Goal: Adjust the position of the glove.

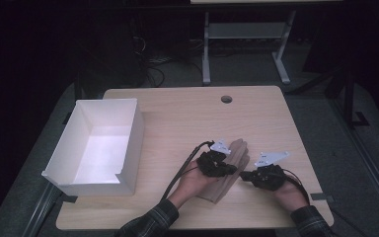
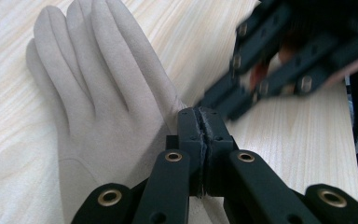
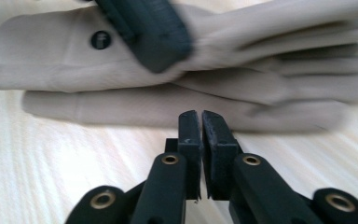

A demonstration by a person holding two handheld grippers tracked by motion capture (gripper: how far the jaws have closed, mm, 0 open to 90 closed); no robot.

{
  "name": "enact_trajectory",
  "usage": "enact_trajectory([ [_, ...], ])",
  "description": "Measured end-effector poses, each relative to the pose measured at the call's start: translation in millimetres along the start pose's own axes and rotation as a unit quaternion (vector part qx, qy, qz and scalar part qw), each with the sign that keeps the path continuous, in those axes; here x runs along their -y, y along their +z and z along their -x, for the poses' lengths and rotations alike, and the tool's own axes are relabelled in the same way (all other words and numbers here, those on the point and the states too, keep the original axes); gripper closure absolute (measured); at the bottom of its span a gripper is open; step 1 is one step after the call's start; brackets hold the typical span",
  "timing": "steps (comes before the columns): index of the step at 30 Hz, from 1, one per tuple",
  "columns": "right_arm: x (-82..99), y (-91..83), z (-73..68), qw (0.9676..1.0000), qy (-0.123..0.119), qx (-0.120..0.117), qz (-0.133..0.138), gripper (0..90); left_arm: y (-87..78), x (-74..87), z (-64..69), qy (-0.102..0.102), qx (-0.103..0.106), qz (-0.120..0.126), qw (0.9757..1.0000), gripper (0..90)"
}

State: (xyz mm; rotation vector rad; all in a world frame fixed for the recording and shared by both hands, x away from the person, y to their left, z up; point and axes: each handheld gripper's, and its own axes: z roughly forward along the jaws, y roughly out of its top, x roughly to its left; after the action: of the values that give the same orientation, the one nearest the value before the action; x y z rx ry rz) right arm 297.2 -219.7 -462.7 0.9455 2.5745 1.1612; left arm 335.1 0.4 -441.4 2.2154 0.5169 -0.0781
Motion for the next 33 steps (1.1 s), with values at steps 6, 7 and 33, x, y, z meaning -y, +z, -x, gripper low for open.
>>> enact_trajectory([
  [6, 10.6, -18.9, 18.9, 0.9991, 0.027, 0.030, 0.012, 80.2, 11.8, 3.9, 2.7, -0.004, 0.010, -0.021, 0.9997, 85.5],
  [7, 12.0, -20.7, 21.7, 0.9990, 0.027, 0.034, 0.014, 76.8, 14.1, 5.0, 2.7, -0.005, 0.015, -0.027, 0.9995, 83.8],
  [33, 28.9, -23.0, 40.7, 0.9931, 0.061, 0.099, 0.013, 26.0, -10.9, 37.2, 30.4, 0.030, -0.009, -0.076, 0.9966, 89.8],
])
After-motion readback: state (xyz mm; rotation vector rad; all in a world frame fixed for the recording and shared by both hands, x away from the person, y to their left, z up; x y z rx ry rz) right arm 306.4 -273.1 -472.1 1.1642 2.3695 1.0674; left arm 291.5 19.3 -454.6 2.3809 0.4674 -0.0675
